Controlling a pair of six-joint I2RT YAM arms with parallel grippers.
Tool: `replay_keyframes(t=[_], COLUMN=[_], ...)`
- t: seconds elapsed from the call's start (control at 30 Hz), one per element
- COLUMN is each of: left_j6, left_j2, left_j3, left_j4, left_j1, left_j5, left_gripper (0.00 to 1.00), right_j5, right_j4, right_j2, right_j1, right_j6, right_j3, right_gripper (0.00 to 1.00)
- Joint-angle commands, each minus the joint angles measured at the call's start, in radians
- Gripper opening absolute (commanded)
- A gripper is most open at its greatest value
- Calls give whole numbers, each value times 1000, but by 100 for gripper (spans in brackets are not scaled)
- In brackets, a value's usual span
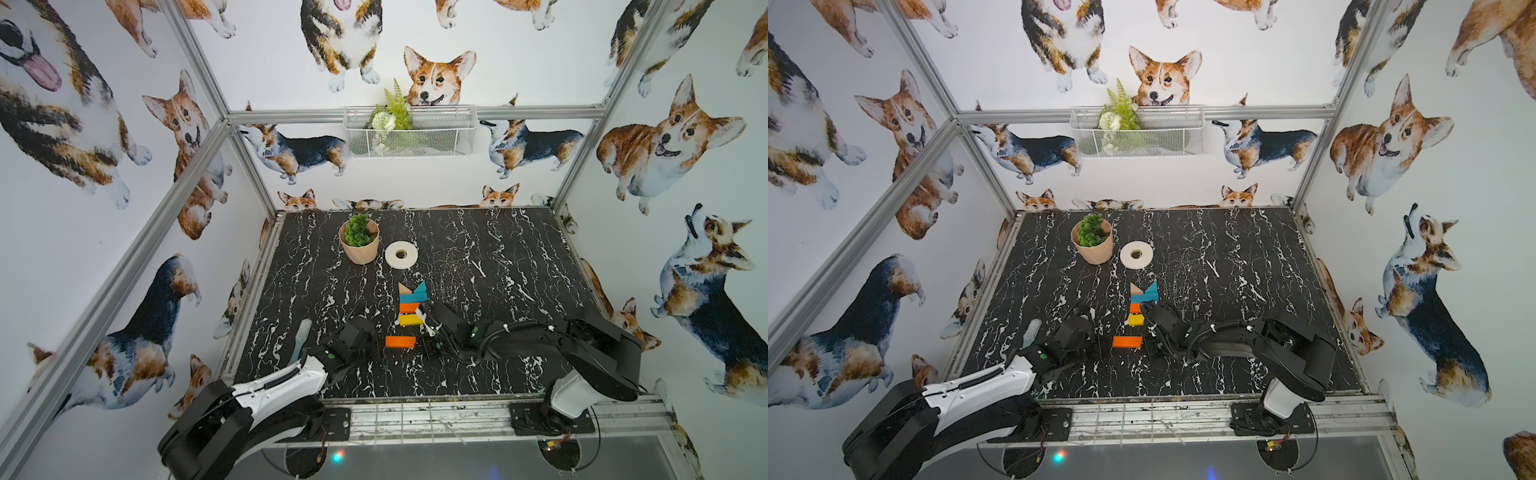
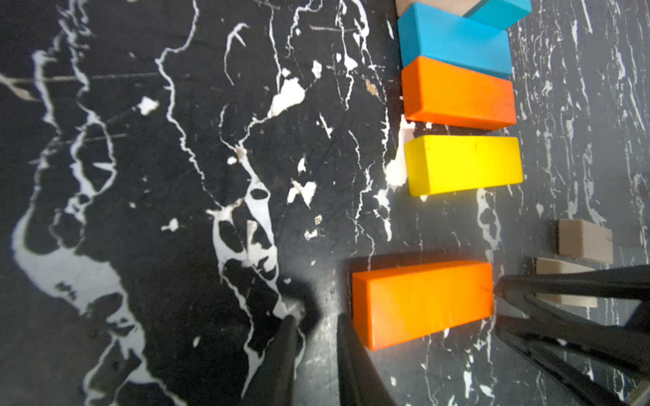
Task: Assemble a carrot with building blocks
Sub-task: Assemble the building block at the center of the board.
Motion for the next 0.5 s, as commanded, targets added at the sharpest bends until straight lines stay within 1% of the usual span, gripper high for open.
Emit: replay_keyframes(t=[0.0,0.27,0.47], left_j6=[-3,-14,-20], left_j2=[21,95,104], left_j3=[3,0,1], left_j4=[57,133,145], left_j1=[-1,-7,-14], left_j5=[20,40,39], left_gripper=[23,21,20], right_j5=[0,-17,-28], right_j4=[55,98,107], right_j2=[12,41,48], right_j1=[2,2,0], right_j6=[24,30,32], right_j3=[7,9,12], right_gripper=[32,32,32])
